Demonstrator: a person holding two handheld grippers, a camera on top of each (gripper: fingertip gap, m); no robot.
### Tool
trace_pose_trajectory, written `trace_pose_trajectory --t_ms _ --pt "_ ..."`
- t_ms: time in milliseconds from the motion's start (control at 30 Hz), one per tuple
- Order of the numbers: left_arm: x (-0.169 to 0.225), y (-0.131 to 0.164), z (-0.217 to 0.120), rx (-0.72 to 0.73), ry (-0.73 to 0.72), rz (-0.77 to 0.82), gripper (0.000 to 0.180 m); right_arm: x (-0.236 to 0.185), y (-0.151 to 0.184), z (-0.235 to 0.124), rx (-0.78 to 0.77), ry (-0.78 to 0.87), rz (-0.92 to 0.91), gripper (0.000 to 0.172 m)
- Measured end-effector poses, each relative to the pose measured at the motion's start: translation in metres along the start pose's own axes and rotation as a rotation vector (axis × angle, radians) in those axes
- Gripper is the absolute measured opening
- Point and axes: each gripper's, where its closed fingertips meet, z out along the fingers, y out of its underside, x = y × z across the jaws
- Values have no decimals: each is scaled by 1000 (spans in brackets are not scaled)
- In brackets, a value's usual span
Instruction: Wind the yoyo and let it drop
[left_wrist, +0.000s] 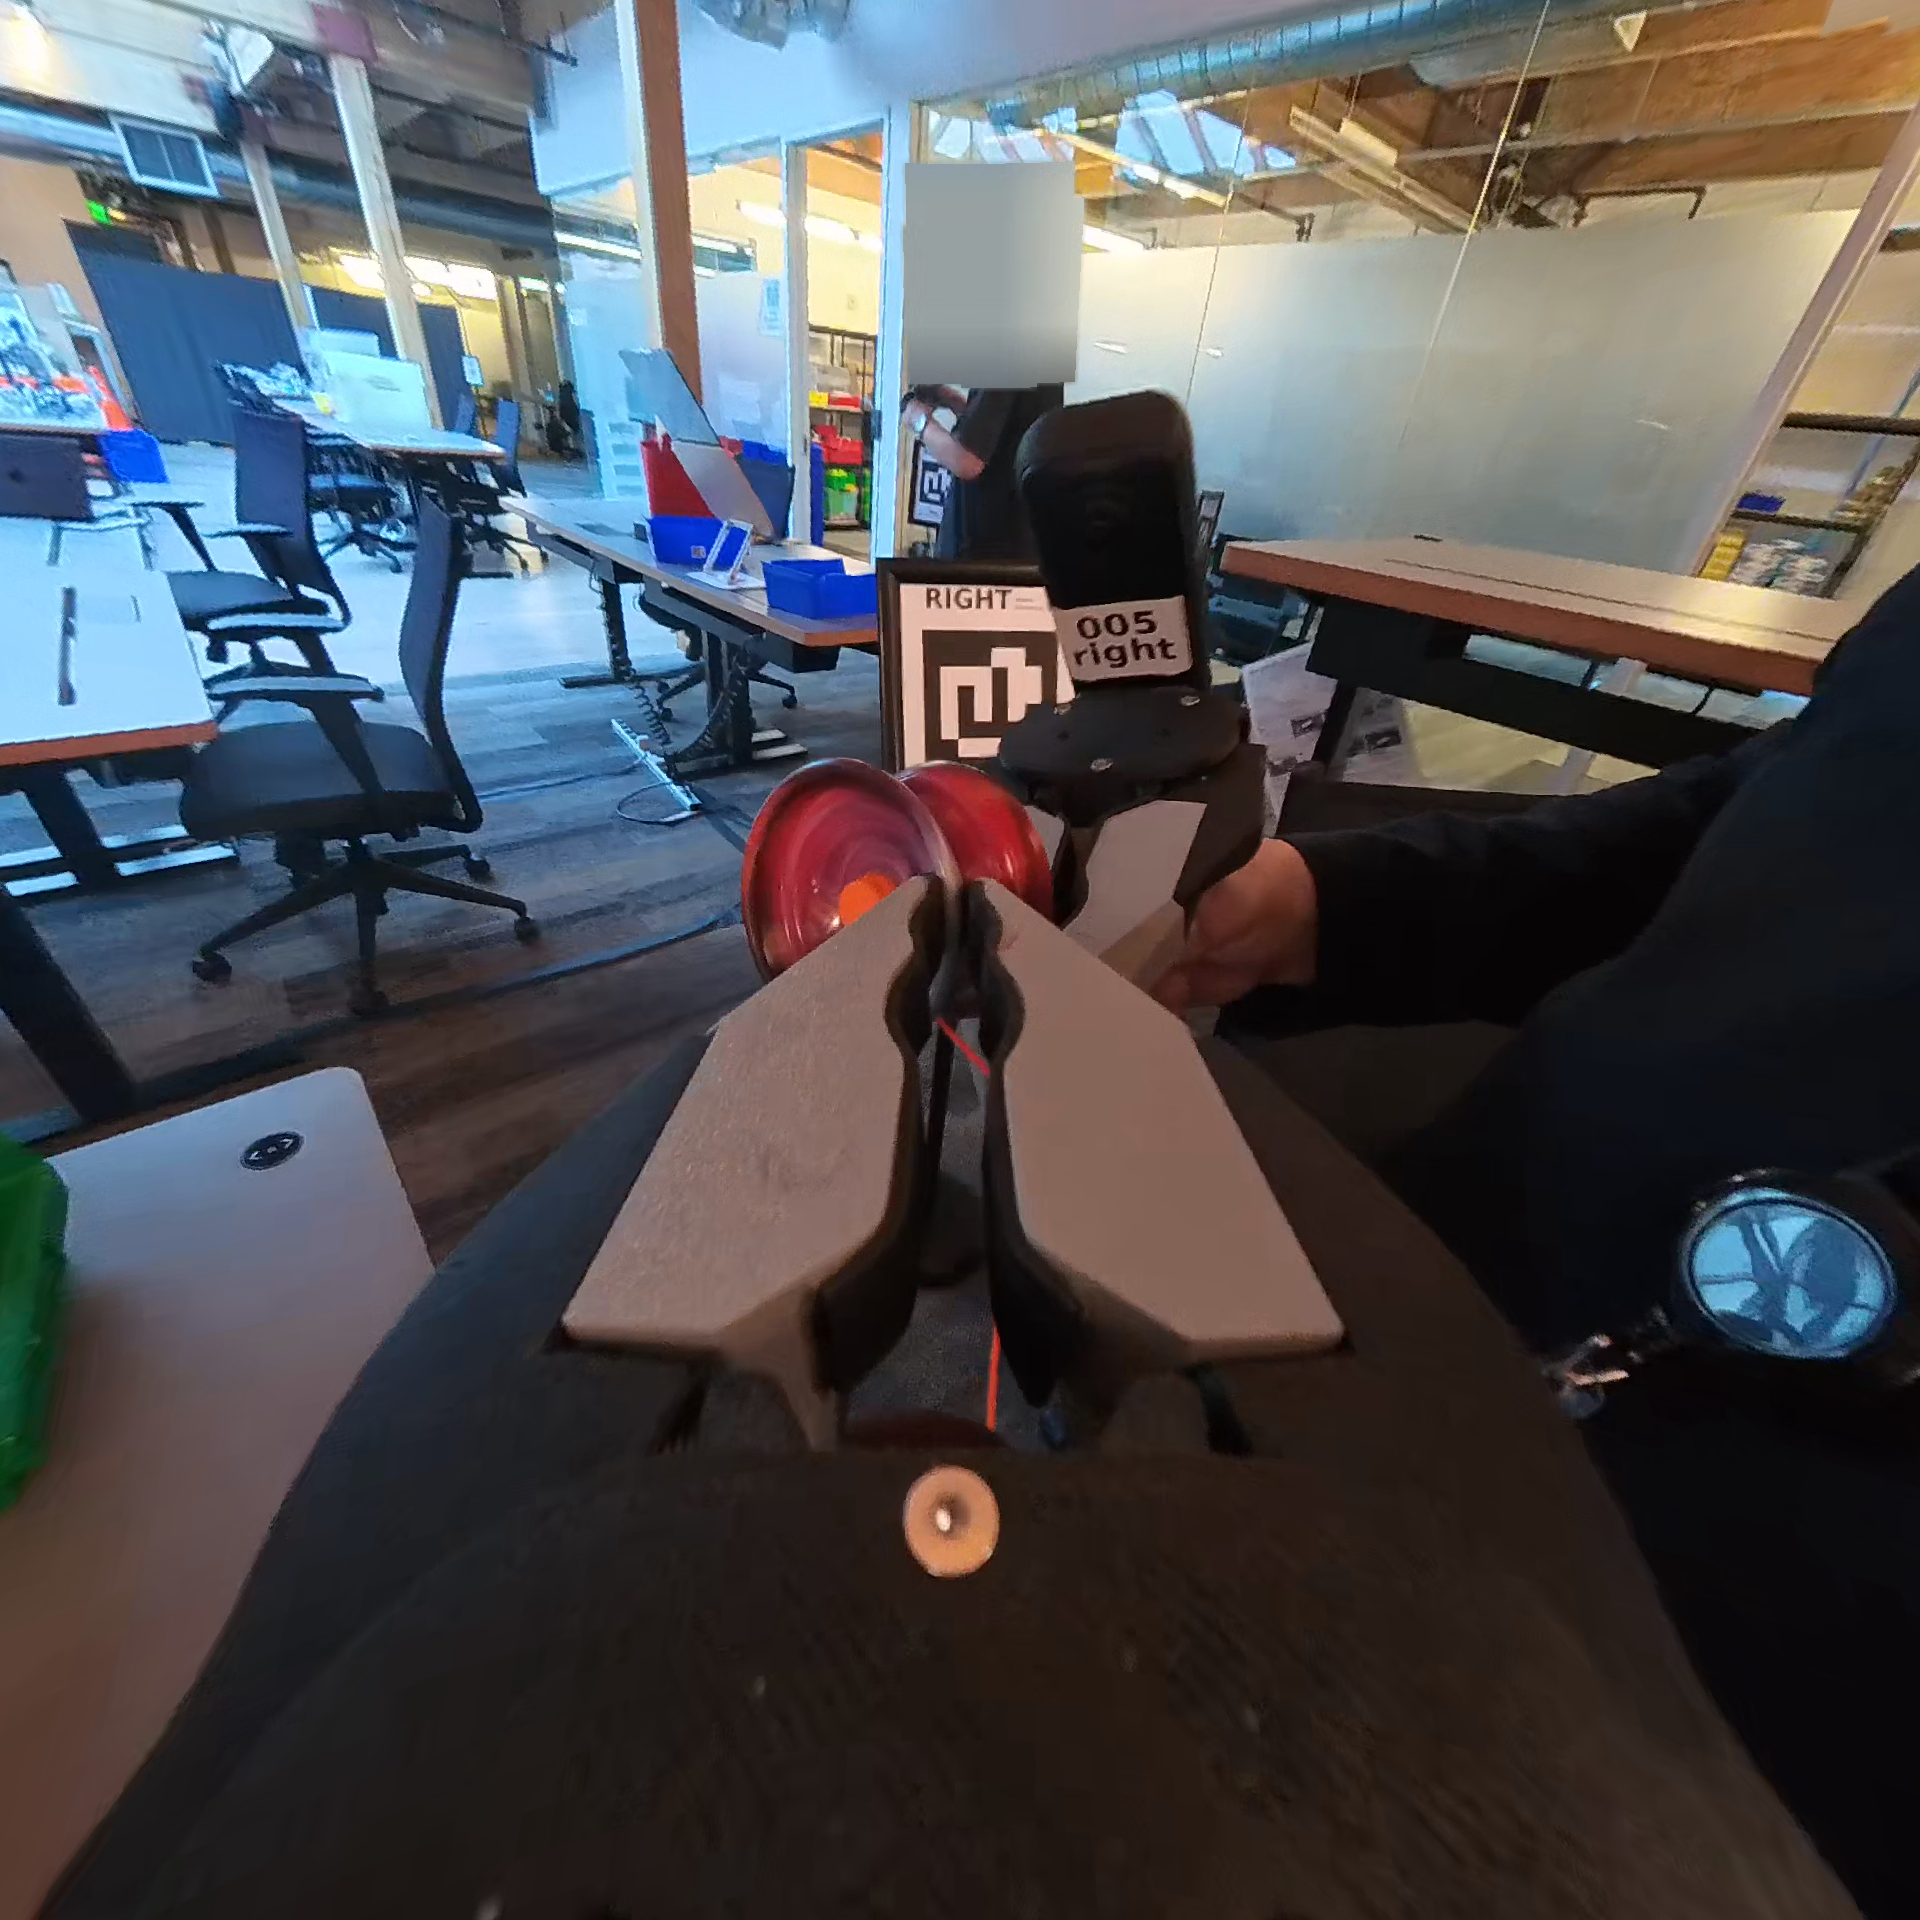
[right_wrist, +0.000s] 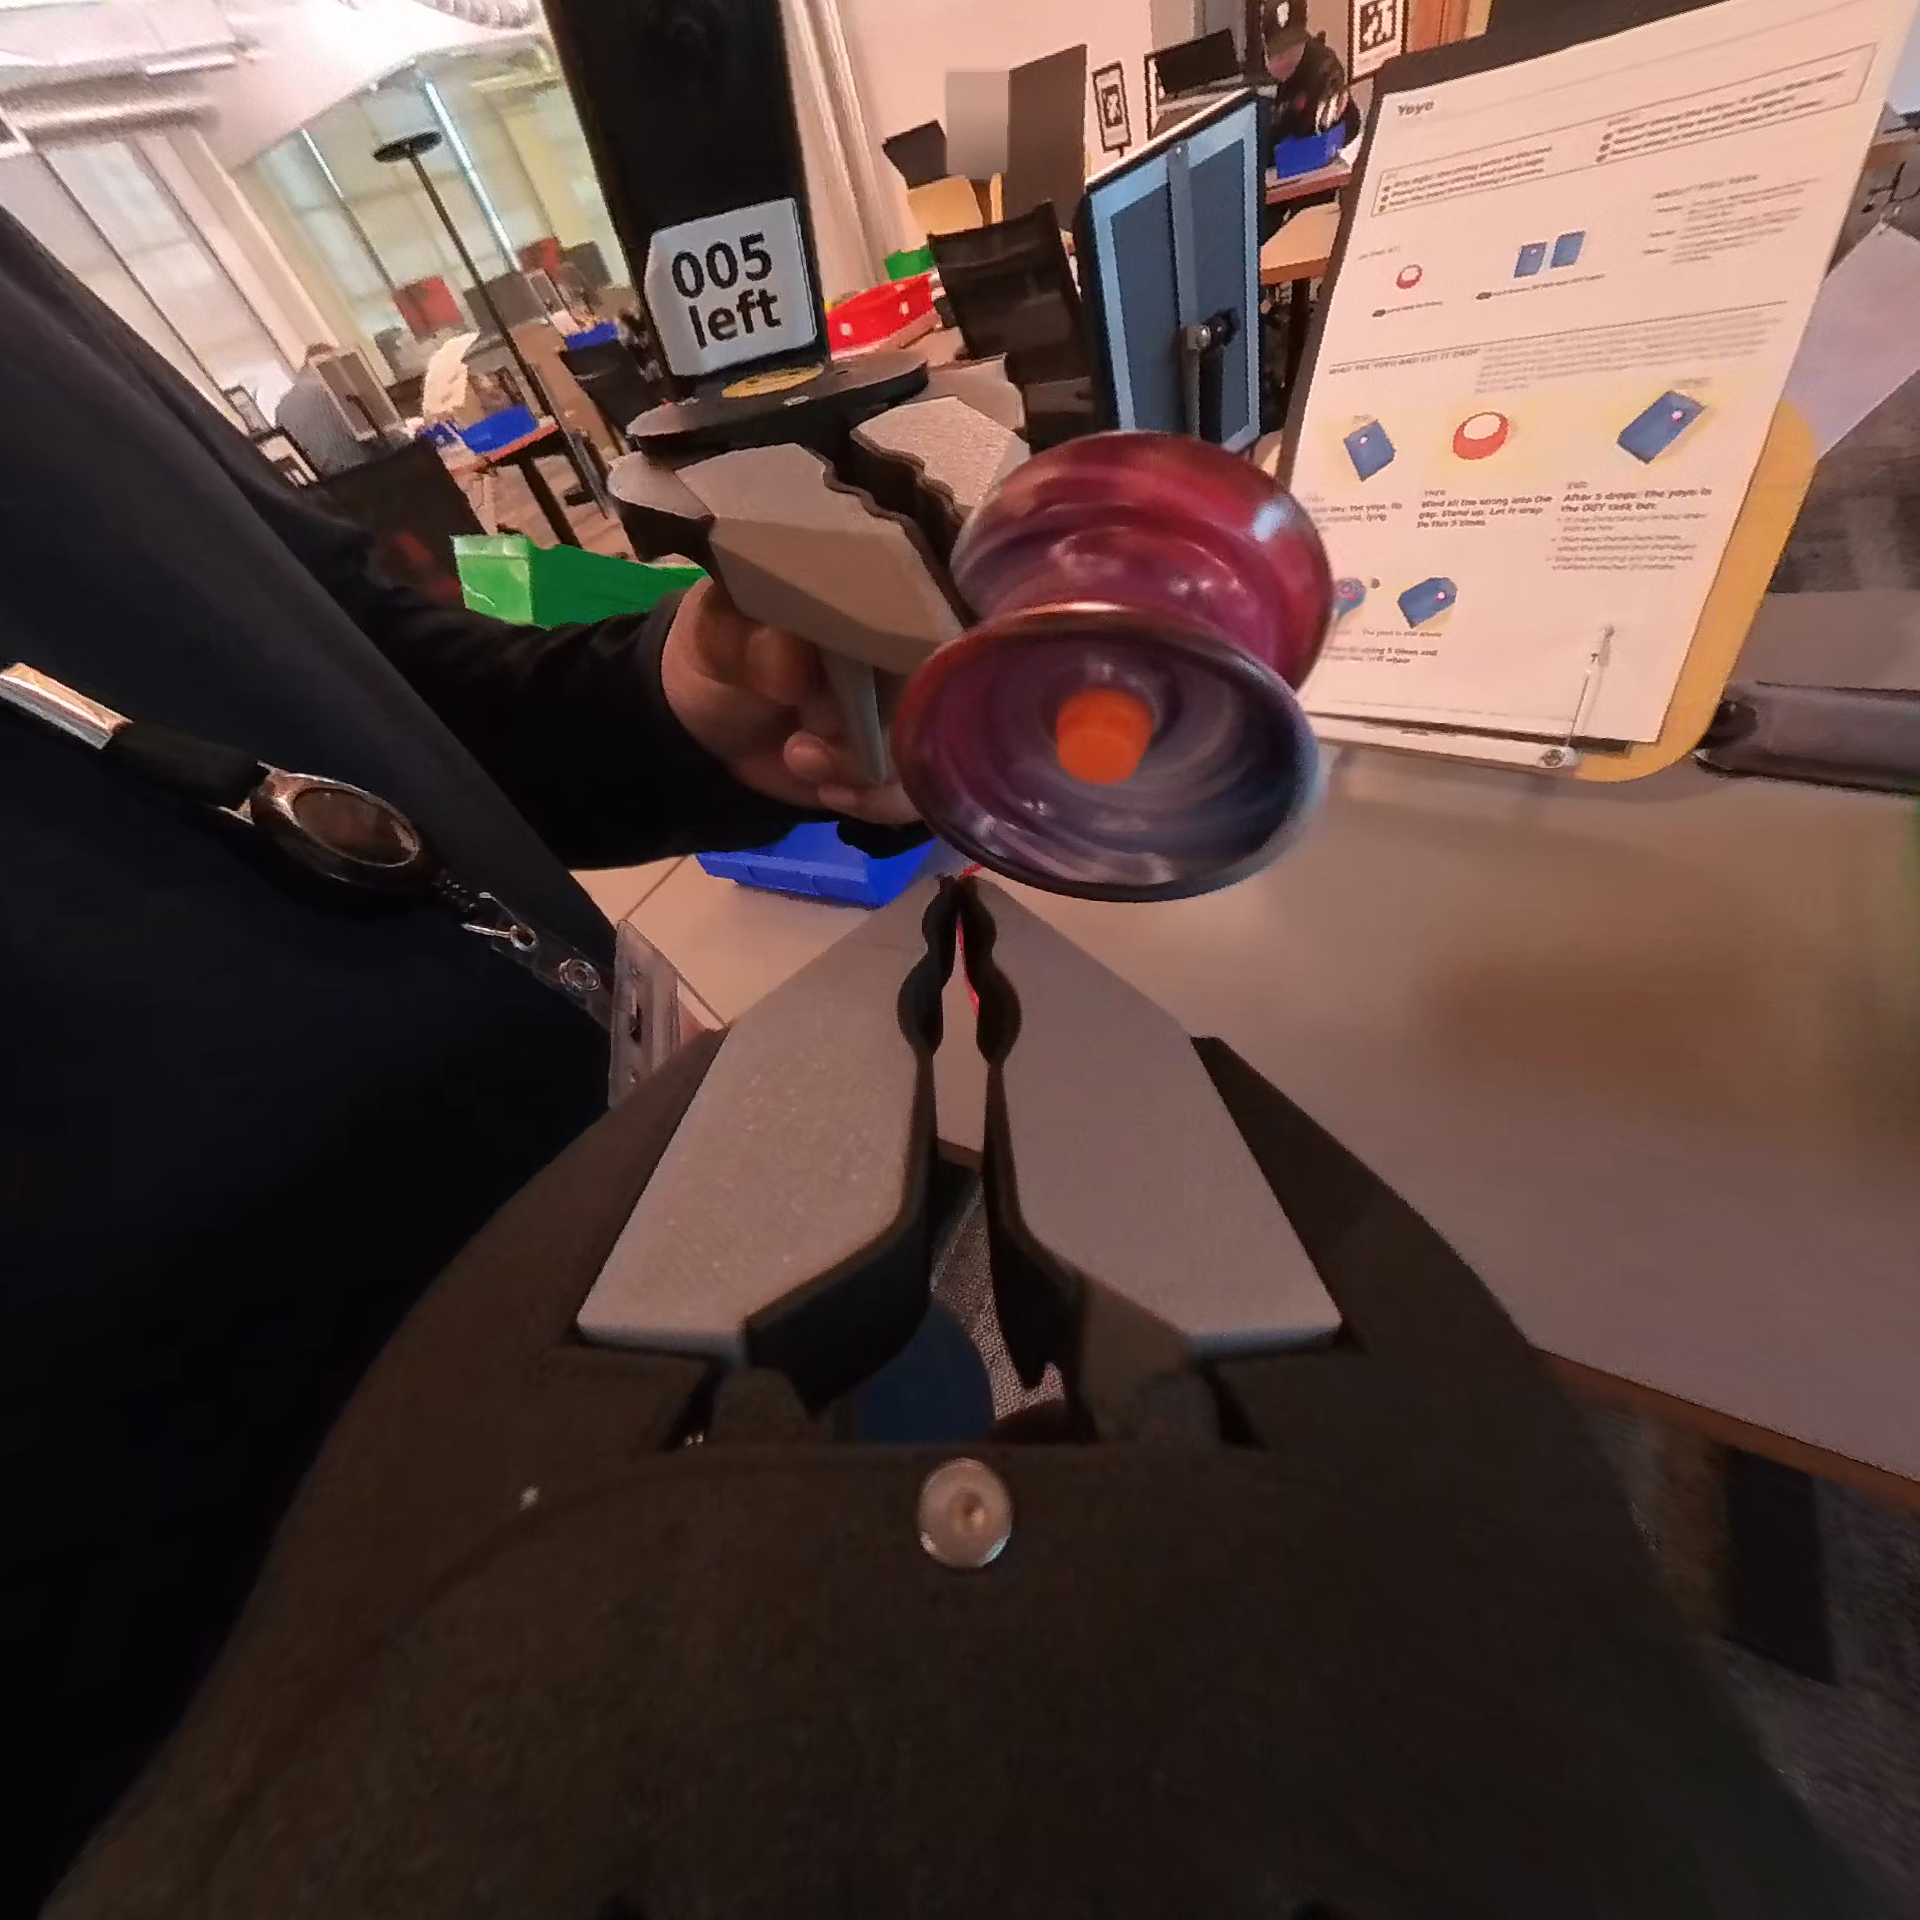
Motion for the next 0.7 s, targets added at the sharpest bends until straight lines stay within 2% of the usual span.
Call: trace_pose_trajectory --t_ms 433,700 --pt "-9 8 -25 16 -24 -13 1 -6 1 25 -8 33 31 0" --pt "-26 8 -21 9 -102 -34 1 12 5 28 10 -80 47 0"
